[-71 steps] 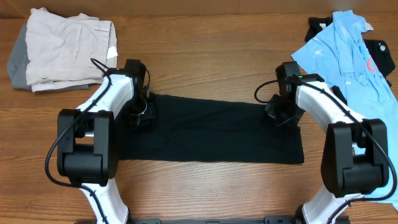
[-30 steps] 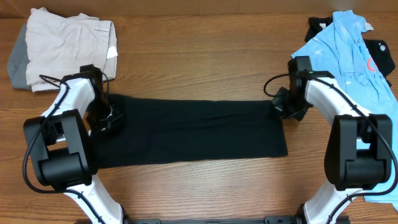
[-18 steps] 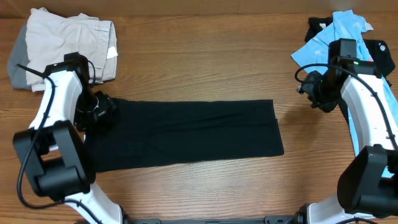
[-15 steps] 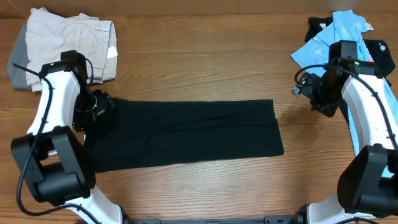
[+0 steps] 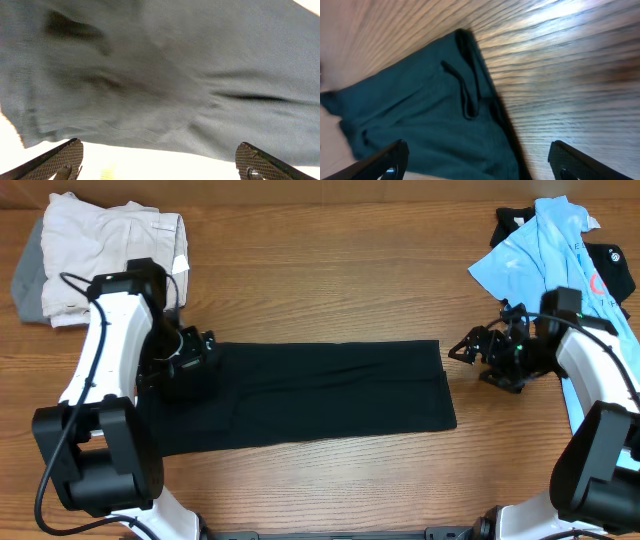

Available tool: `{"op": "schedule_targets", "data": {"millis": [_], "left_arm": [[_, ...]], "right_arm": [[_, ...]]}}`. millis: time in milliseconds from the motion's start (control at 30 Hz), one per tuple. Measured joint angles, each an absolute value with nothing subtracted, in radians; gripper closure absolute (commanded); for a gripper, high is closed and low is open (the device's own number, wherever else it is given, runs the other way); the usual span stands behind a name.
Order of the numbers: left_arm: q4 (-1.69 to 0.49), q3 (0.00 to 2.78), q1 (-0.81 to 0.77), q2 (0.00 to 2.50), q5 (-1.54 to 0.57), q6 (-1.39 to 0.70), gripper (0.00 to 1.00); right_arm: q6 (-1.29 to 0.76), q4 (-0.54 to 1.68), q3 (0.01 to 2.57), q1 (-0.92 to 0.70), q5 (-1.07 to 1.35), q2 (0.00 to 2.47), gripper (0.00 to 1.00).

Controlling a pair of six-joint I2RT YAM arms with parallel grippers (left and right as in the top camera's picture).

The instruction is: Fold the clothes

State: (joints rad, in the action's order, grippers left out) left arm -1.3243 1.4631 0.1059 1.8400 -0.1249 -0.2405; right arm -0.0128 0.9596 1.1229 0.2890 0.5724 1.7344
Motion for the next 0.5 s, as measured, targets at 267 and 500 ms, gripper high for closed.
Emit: {"op": "schedule_targets", "data": {"millis": [267,500], "left_arm": [[-1.332,1.463,0.067,1.84,-0.157,-0.205,0.0],[-1.331,1.459,0.058,1.84,-0.162,-0.202,0.0]], "right_arm": [[0.054,0.844,1.012,0.32,0.674,1.735,0.0],[0.064,0.795,0.961,0.32,0.693,1.768,0.0]]}}
